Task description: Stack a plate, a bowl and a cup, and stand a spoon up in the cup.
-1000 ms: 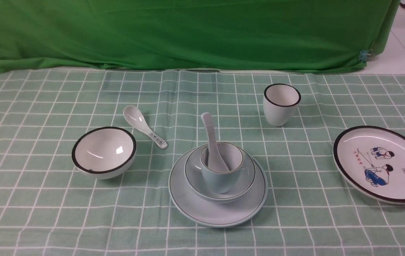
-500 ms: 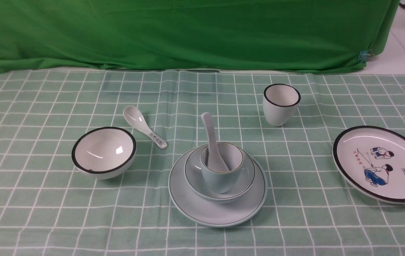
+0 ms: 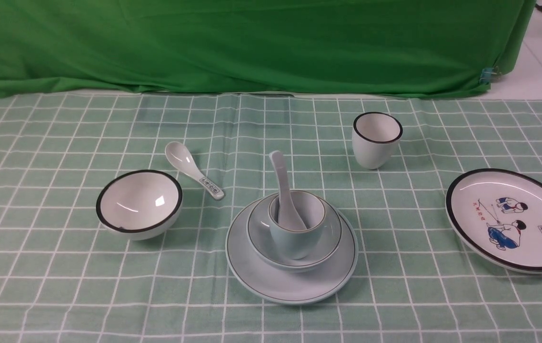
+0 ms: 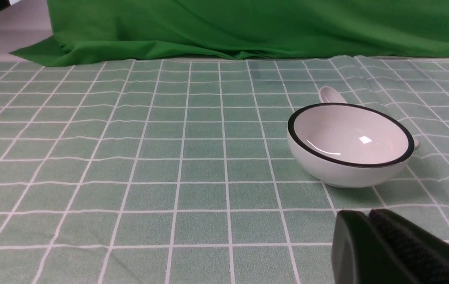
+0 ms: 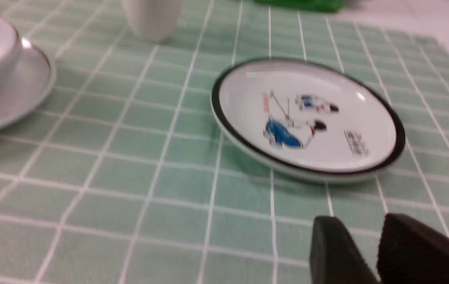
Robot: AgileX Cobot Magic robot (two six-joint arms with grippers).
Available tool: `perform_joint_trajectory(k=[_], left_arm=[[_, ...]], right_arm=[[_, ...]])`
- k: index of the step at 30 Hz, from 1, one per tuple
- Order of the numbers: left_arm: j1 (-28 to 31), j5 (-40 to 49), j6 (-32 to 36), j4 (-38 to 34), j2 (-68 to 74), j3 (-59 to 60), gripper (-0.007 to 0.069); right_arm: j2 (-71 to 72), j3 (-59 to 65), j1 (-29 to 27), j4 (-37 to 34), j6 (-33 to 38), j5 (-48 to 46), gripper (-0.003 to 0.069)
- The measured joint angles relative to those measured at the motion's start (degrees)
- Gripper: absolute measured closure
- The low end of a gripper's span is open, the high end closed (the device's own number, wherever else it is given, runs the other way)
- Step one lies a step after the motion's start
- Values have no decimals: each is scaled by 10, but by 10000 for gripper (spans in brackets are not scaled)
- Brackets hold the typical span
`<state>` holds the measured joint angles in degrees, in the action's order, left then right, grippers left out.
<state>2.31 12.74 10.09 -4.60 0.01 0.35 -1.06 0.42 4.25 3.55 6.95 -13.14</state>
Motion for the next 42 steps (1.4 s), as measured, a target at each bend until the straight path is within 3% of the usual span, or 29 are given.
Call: perform_joint_trajectory(k=[42], left_arm=[[0, 2, 0, 0, 0, 0, 607]], right_arm=[[10, 0, 0, 0, 0, -6, 421]])
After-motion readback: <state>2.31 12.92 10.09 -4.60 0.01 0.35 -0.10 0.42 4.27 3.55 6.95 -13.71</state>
